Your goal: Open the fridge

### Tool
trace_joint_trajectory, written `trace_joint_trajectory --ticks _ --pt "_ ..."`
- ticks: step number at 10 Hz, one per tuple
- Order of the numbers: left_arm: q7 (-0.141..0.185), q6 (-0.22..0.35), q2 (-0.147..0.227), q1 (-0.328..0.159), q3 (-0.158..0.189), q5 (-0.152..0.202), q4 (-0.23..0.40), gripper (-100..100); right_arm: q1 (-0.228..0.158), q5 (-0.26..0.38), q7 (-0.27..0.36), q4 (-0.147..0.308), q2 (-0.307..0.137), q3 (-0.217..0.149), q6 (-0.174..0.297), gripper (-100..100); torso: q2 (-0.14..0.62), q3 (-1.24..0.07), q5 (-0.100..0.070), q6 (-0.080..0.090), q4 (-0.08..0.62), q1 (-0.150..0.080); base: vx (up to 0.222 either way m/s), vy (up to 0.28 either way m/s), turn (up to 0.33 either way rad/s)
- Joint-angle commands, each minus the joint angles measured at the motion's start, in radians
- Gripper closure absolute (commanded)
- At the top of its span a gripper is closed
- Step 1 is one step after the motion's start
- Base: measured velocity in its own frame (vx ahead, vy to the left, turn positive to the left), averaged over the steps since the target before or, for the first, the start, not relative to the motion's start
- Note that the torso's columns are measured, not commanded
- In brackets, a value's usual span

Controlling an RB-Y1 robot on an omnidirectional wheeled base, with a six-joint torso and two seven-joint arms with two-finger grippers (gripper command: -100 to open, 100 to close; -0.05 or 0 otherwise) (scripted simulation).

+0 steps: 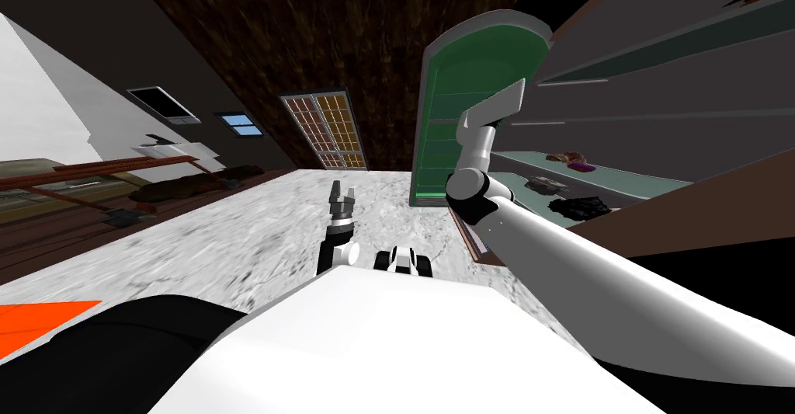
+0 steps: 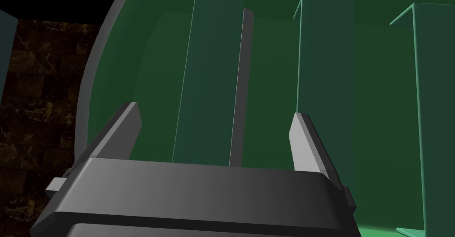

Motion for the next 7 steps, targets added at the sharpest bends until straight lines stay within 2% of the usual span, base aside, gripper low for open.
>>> trace_joint_trajectory --ticks 1,4,5,6,7 --pt "0.0 0.0 0.0 0.0 0.0 0.0 0.0 0 -0.02 -0.033 0.037 -0.002 0.072 -0.015 0.004 -100 0.001 0.0 0.0 0.0 0.0 0.0 0.027 0.046 -0.03" --pt "0.0 0.0 0.0 0.0 0.0 0.0 0.0 0 -0.027 -0.048 0.055 -0.003 0.162 -0.022 0.007 -100 0.001 0.001 0.0 0.0 0.0 -0.001 0.017 0.02 -0.015" --pt "0.0 0.0 0.0 0.0 0.0 0.0 0.0 0 -0.029 -0.058 0.072 -0.016 0.145 -0.025 0.001 -100 0.001 0.001 0.0 0.0 0.0 -0.002 0.003 0.005 0.003" --pt "0.0 0.0 0.0 0.0 0.0 0.0 0.0 0 0.021 -0.009 0.025 -0.02 0.098 0.022 0.052 -100 0.001 0.001 -0.001 0.001 0.001 -0.002 0.199 0.076 -0.325" --pt "0.0 0.0 0.0 0.001 0.0 0.0 0.0 0 0.04 0.022 -0.008 -0.02 0.057 0.022 0.077 -100 -0.009 -0.005 0.0 0.002 -0.002 0.001 0.263 0.101 -0.445"
